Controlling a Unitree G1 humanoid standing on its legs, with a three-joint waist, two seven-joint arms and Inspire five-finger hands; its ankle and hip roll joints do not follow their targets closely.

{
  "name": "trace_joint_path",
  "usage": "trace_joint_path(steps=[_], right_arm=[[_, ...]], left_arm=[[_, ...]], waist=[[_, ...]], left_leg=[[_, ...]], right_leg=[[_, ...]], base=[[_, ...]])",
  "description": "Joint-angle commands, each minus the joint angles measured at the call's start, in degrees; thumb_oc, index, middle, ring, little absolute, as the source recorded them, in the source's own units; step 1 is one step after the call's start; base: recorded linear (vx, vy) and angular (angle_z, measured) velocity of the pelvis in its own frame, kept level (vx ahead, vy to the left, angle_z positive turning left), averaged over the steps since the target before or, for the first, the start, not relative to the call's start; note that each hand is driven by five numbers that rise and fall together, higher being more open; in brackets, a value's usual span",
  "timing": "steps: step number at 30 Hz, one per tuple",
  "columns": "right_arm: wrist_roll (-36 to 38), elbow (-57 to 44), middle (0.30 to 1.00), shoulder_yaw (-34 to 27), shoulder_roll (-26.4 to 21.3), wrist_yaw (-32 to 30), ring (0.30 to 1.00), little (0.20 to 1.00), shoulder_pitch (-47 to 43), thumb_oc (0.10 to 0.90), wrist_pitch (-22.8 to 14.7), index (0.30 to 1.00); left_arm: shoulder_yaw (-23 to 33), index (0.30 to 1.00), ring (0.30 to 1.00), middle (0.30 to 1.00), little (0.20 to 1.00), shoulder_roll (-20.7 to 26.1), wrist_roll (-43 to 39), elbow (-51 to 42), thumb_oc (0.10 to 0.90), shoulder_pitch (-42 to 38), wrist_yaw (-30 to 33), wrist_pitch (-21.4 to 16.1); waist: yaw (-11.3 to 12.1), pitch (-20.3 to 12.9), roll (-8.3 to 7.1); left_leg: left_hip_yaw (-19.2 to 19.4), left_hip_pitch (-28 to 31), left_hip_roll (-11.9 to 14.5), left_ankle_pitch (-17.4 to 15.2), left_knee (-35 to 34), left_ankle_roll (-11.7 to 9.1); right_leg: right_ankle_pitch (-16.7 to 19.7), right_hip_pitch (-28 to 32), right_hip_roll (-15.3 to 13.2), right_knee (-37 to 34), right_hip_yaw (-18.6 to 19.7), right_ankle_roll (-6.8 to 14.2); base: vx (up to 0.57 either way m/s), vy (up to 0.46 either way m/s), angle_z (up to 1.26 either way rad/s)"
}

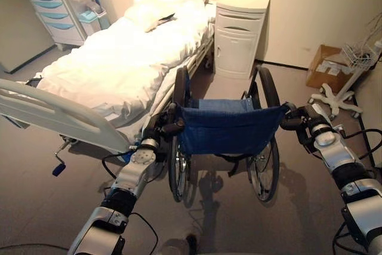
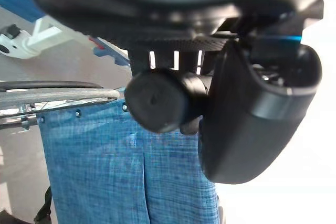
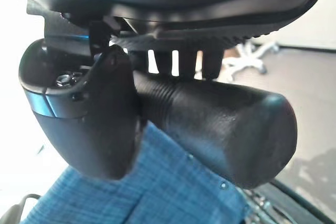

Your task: Push the wheelchair next to the bed

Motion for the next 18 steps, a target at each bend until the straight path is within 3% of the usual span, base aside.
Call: trace_joint_path(steps=[1,3,4,6,8,9,11,12,14,17,18], right_arm=[[-2.35,-3.82,0.3,7.28,1.36,5.33,0.3,0.3,-0.47,0.4,-5.94,0.3],[-2.59,-3.7,0.3,7.8,0.96,6.02,0.3,0.3,-1.28,0.4,-6.49,0.3],[-1.58,-3.45,0.3,7.9,1.23,6.18,0.3,0.3,-1.57,0.4,-6.51,0.3],[-3.15,-3.67,0.3,8.0,1.87,7.24,0.3,0.3,-1.29,0.4,-7.1,0.3],[-3.16,-4.98,0.3,7.97,1.18,7.63,0.3,0.3,-0.18,0.4,-7.41,0.3],[-3.44,-5.77,0.3,7.11,0.76,7.84,0.3,0.3,0.92,0.4,-8.2,0.3],[-3.41,-5.89,0.3,6.81,0.55,7.73,0.3,0.3,1.29,0.4,-8.78,0.3],[-3.53,-6.48,0.3,5.99,0.02,8.04,0.3,0.3,1.47,0.4,-8.32,0.3],[-3.93,-6.0,0.3,5.97,0.05,8.22,0.3,0.3,0.79,0.4,-8.04,0.3],[-2.8,-3.48,0.3,5.94,0.37,7.43,0.3,0.3,-0.8,0.4,-8.74,0.3],[-2.22,-2.35,0.3,5.87,0.54,6.93,0.3,0.3,-0.98,0.4,-9.47,0.3]], left_arm=[[-0.94,0.3,0.3,0.3,0.3,3.0,5.53,6.57,0.4,5.66,-1.59,2.73],[-0.2,0.3,0.3,0.3,0.3,3.58,4.74,7.05,0.4,5.52,-1.79,2.45],[0.17,0.3,0.3,0.3,0.3,3.74,3.98,7.54,0.4,5.35,-1.36,2.47],[0.38,0.3,0.3,0.3,0.3,4.04,2.49,8.23,0.4,5.25,-0.75,2.34],[1.21,0.3,0.3,0.3,0.3,3.95,2.92,8.51,0.4,5.69,-0.52,2.24],[1.28,0.3,0.3,0.3,0.3,4.08,2.93,8.54,0.4,5.5,-0.12,2.83],[1.25,0.3,0.3,0.3,0.3,4.1,3.29,8.49,0.4,5.39,0.14,3.06],[0.64,0.3,0.3,0.3,0.3,4.15,3.15,9.04,0.4,4.43,0.67,2.97],[0.16,0.3,0.3,0.3,0.3,4.07,3.44,9.32,0.4,3.67,0.81,2.78],[-0.9,0.3,0.3,0.3,0.3,4.35,4.6,9.43,0.4,1.73,0.71,2.66],[-1.23,0.3,0.3,0.3,0.3,4.53,5.13,9.51,0.4,0.99,0.43,2.73]], waist=[[1.4,0.68,3.46],[1.26,0.06,3.22],[1.08,-0.31,2.64],[1.32,-0.88,1.7],[1.65,-1.79,1.07],[1.75,-2.51,0.48],[1.79,-2.74,0.2],[1.66,-3.05,0.69],[1.47,-2.8,0.83],[0.86,-1.24,1.94],[0.45,-0.6,1.92]], left_leg=[[2.23,-7.56,3.14,11.95,0.07,0.59],[4.8,-6.33,3.34,10.4,-0.46,0.89],[6.51,-5.52,2.7,7.31,1.16,2.17],[5.6,-5.44,1.07,3.92,3.6,4.06],[6.15,-3.5,-0.08,2.43,2.34,6.21],[6.43,-1.61,-1.07,2.25,0.52,7.47],[6.31,-1.13,-1.5,2.2,-0.03,7.82],[5.93,-0.05,-0.83,2.26,-0.18,8.21],[5.74,0.95,-0.68,1.69,-0.06,8.06],[4.19,3.71,1.03,0.43,0.64,7.3],[3.15,5.07,1.1,-0.57,0.78,7.07]], right_leg=[[2.04,4.26,5.99,1.66,-10.62,1.51],[-0.8,5.48,5.74,3.86,-11.49,1.51],[-1.73,5.56,5.14,5.92,-11.79,1.99],[-1.37,5.67,4.49,9.38,-10.92,3.11],[0.35,5.52,3.15,16.26,-11.41,5.39],[3.77,4.54,1.47,22.99,-11.91,8.28],[5.17,4.02,0.96,24.79,-11.77,9.36],[10.45,0.11,-0.45,29.41,-12.28,10.11],[10.85,-1.63,-2.43,28.15,-13.19,9.9],[9.53,-6.12,-5.35,19.92,-15.01,7.85],[11.47,-8.0,-6.74,15.71,-15.31,7.53]], base=[[0.45,0.077,-0.83],[0.49,0.123,-0.91],[0.44,0.163,-1.05],[0.38,0.146,-0.96],[0.36,0.165,-0.53],[0.31,0.14,-0.38],[0.29,0.1,-0.39],[0.32,0.075,-0.23],[0.31,0.0,-0.04],[0.28,-0.204,0.09],[0.25,-0.264,0.11]])
